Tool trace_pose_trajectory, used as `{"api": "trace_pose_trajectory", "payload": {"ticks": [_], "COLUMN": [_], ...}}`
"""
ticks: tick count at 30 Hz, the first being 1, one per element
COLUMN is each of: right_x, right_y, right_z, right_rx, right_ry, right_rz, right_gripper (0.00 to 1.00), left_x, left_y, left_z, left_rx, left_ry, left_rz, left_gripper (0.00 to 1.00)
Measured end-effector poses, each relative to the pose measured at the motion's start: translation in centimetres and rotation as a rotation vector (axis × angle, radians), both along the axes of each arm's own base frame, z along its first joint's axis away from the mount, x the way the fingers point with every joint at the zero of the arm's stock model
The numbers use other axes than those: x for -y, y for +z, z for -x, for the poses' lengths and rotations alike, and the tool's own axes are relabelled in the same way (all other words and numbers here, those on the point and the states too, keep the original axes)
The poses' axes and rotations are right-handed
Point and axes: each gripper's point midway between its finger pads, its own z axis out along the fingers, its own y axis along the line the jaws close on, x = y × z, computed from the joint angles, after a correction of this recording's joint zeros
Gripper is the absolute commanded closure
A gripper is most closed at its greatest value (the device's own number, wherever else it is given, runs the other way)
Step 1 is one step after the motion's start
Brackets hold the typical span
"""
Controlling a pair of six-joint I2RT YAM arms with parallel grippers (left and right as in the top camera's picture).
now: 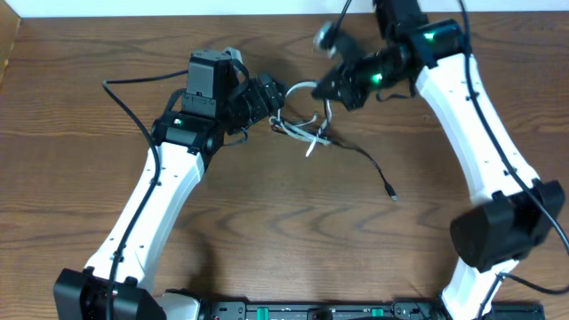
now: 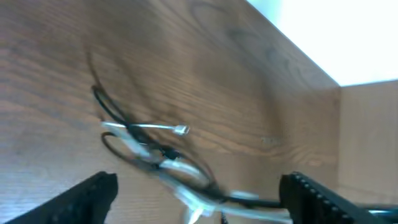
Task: Untangle cables
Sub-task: 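Pull the cables apart, then open the right gripper and move it away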
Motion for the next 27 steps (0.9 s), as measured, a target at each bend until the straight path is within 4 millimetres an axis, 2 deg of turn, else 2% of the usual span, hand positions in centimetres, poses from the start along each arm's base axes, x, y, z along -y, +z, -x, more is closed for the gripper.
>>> {"api": "trace_pose_trajectory", "payload": {"ticks": [5, 11, 19, 23, 27], "right_x": [1.6, 5.0, 5.2, 4.6, 4.2], "right_y": [5.1, 9.2, 8.9, 9.1, 9.2], "right_z": [-1.3, -1.2, -0.6, 0.1, 0.6], "right_rx": [0.048, 0.054, -0.038, -0.065, -0.084], "right_ry": [-0.199, -0.489, -0.549, -0.509, -0.483], "right_rz": [-0.052, -0.039, -0.052, -0.078, -0.092], "right_gripper": [0.99, 0.99, 0.99, 0.99, 0.99], "left_x": [-0.2, 0.6, 4.8, 6.0, 7.7], "left_y": [-0.6, -0.2, 1.2, 2.6, 2.7], "left_z": [0.5, 0.5, 1.2, 0.3, -0.6], "left_rx": [-0.031, -0.012, 0.06, 0.13, 0.146], "left_ry": [-0.001, -0.022, -0.123, -0.127, -0.122], "left_rz": [-0.013, 0.001, 0.028, 0.067, 0.115], "left_gripper": [0.11, 0.11, 0.11, 0.11, 0.11]}}
